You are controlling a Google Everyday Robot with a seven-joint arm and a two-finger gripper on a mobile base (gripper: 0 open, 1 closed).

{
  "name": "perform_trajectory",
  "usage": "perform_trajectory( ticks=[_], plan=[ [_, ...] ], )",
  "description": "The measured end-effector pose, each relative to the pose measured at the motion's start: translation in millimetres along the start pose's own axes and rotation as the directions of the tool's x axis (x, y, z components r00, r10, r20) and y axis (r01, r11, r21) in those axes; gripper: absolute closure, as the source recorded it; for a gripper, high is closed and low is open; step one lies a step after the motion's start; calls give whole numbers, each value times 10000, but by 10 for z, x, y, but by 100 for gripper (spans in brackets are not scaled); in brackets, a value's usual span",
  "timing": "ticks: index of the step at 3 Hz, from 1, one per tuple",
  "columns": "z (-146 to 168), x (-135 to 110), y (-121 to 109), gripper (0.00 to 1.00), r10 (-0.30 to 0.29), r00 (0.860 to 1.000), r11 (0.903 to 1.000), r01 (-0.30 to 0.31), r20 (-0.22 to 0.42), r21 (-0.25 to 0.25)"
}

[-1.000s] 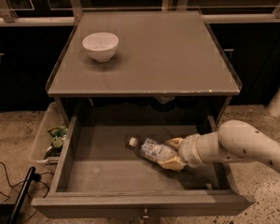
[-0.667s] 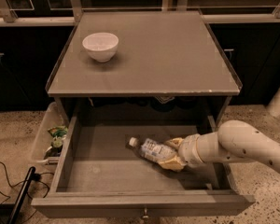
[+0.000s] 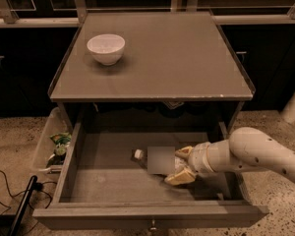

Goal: Place blue plastic bottle into top drawer

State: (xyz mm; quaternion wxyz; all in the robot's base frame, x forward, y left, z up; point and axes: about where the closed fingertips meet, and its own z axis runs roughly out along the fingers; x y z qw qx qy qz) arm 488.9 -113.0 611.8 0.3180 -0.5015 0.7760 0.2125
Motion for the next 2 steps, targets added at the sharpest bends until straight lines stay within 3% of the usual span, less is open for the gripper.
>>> perform_trajectory(
  ticks=[1,2],
  plan=[
    [0,-1,0,0,-1,10000,10000,1,0,0],
    [-90,-138,39,0,-359,9993,9993,359,52,-35]
  ],
)
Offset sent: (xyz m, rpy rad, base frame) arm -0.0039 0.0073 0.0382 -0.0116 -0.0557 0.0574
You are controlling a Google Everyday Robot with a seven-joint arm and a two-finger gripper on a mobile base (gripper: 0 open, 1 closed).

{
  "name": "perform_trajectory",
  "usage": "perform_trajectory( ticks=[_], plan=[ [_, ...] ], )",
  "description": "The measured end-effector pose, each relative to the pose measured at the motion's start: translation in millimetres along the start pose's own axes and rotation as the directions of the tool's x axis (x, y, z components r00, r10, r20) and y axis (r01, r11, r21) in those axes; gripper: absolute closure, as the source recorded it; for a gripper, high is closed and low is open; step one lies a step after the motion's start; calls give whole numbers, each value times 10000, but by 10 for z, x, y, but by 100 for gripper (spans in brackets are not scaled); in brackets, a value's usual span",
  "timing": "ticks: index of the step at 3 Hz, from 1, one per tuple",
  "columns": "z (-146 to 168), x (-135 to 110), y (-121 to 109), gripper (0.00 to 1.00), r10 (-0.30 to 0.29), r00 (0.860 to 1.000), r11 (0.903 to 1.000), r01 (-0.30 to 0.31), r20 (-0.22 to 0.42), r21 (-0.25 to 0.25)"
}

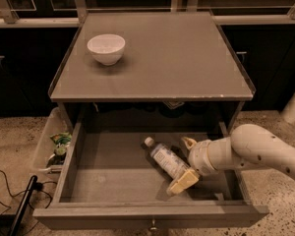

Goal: Place blue plastic bottle into top drawer

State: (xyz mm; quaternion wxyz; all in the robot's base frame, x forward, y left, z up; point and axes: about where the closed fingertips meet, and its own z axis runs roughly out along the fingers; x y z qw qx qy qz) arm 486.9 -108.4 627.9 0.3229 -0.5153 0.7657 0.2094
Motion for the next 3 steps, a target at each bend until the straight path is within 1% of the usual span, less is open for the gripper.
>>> perform_trajectory(
  ticks=[1,2,3],
  plan=[
    [-279,-317,9,0,-753,9969,9969,748,220,262],
    [-623,-642,2,0,-1553,9876,9862,1535,249,626],
    [-974,-845,12,0,-2130,9769,9733,2108,149,907]
  ],
)
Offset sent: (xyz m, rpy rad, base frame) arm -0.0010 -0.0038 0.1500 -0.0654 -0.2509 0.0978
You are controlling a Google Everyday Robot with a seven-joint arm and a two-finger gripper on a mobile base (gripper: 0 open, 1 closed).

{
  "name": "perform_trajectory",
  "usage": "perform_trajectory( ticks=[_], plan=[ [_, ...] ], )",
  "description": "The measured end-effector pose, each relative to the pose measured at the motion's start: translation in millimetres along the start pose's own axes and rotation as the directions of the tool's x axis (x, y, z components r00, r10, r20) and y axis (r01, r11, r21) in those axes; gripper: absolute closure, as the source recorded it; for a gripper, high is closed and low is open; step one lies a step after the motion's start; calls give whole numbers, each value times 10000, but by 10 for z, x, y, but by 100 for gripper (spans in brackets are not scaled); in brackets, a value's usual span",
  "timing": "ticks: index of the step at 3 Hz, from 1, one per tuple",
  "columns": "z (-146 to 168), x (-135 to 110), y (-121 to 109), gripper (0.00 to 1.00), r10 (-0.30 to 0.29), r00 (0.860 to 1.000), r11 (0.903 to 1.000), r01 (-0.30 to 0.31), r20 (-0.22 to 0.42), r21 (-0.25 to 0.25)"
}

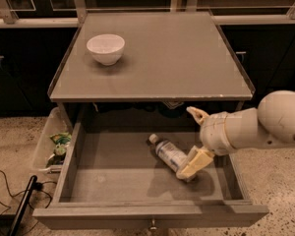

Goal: Place blue plastic bottle into top drawer

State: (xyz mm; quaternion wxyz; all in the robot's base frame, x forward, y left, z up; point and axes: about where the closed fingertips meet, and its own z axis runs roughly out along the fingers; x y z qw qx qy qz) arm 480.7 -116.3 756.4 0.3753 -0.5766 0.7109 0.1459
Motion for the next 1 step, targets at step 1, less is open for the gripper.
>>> perform_trajectory(
  ticks=[1],
  plan=[
    [-474,-157,-167,0,-338,9994,9983,337,14,484]
  ],
)
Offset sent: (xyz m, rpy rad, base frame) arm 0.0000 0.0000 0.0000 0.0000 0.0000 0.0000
